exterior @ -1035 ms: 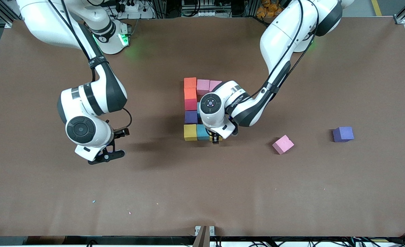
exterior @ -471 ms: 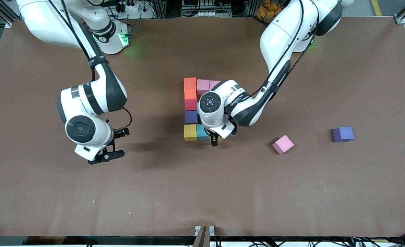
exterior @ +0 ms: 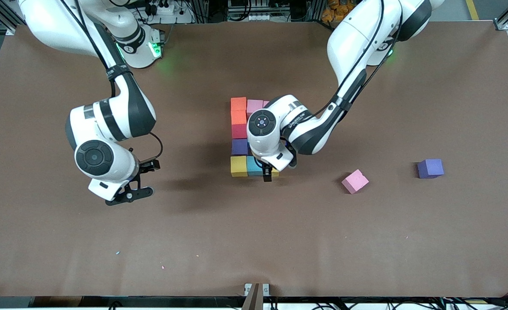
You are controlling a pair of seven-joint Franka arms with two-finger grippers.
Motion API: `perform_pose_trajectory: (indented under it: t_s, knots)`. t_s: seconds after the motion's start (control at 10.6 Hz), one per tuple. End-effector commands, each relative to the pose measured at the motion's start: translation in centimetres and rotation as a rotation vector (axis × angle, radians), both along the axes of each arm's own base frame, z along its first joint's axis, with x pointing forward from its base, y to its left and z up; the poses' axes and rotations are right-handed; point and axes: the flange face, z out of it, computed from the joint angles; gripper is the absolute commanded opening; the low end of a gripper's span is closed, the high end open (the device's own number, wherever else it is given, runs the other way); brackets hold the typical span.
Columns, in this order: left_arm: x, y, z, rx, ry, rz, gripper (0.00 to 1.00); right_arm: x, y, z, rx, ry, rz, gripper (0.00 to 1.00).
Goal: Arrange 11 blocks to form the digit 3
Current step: 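Lower the yellow cube beside the cyan cube with the left gripper, then open the left gripper and lift it off the yellow cube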
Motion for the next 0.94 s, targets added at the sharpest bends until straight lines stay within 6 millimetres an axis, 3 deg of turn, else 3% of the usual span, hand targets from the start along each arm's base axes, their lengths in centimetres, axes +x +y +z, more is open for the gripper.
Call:
perform_pose_trajectory:
  t_s: [0.0, 0.56, 0.85]
  knots:
    - [-0.7, 0.0, 3.4, 0.014, 0.0, -0.028, 1.0, -0.7, -0.3, 1.0, 0.022, 0.013, 0.004, 1.0]
    - [-2.6, 0.9, 13.4, 0.035, -0.016, -0.132, 1.0, -1.3, 0.0, 2.3, 0.017, 0.019, 0.007, 1.0]
    - [-2.5, 2.6, 17.6, 0.035, -0.017, -0.191, 1.0, -1.5, -0.2, 2.3, 0.012, 0.032, 0.006, 1.0]
